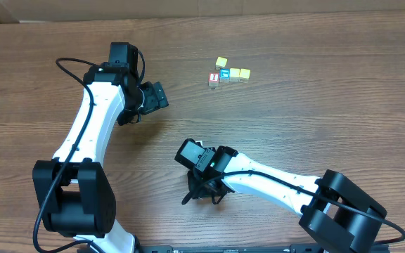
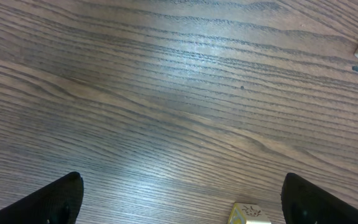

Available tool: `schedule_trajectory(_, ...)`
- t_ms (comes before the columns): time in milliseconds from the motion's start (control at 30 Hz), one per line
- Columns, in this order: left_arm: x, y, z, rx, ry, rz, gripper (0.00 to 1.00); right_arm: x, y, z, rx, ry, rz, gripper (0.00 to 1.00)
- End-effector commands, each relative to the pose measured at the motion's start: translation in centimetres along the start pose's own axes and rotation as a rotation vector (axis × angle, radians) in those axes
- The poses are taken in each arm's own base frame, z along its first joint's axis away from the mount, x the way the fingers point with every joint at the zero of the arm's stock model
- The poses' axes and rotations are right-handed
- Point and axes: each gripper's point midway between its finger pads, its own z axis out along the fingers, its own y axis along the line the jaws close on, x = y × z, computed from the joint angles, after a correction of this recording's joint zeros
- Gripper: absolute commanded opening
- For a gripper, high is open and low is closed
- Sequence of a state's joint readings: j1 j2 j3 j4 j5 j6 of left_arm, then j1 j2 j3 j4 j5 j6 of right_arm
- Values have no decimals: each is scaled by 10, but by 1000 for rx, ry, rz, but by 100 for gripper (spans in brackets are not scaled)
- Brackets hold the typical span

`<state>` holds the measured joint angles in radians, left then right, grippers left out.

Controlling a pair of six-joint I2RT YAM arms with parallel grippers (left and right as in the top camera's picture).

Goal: Flip 5 blocks

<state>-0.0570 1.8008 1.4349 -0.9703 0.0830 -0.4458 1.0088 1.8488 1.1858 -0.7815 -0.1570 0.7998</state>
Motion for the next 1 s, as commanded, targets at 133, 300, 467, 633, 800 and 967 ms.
schedule_trajectory(133,-2,-3,0,10,3,-2,93,-7,11,-3,-27,-18,48,40)
schedule_trajectory(300,-2,-3,0,10,3,-2,94,-9,13,-3,-36,-26,68,40)
schedule_trajectory(467,-2,-3,0,9,3,-2,93,-9,13,-3,-36,-30,80,40)
schedule_trajectory(633,-2,-2,0,1,-1,7,93,-13,15,-8,-37,-39,84,39)
schedule_trajectory(800,-3,-1,0,-7,-5,7,93,-29,17,-35,20,-100,73,40)
schedule_trajectory(967,-3,-1,0,-7,-5,7,88,-30,23,-57,42,-88,-71,38)
